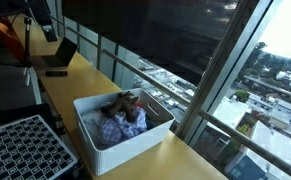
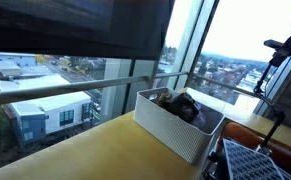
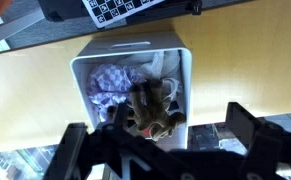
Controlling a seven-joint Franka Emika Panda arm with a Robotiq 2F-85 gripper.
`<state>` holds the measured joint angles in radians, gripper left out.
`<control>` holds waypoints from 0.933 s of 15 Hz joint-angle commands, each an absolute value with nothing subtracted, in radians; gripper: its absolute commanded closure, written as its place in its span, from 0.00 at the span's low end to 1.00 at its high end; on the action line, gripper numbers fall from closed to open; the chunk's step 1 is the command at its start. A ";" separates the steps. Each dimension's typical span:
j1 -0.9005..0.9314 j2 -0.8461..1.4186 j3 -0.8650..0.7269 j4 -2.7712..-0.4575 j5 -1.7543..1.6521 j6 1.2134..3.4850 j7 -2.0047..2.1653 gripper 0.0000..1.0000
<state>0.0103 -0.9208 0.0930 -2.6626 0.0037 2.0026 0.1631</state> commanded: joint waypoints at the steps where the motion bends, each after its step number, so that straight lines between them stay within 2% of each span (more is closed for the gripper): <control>1: 0.008 -0.920 0.094 -2.661 0.005 2.001 0.161 0.00; 11: 0.008 -0.920 0.094 -2.661 0.005 2.001 0.161 0.00; 14: 0.004 -0.858 0.105 -2.641 -0.013 2.059 0.154 0.00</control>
<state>0.0103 -0.9177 0.0931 -2.6648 0.0021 2.0063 0.1624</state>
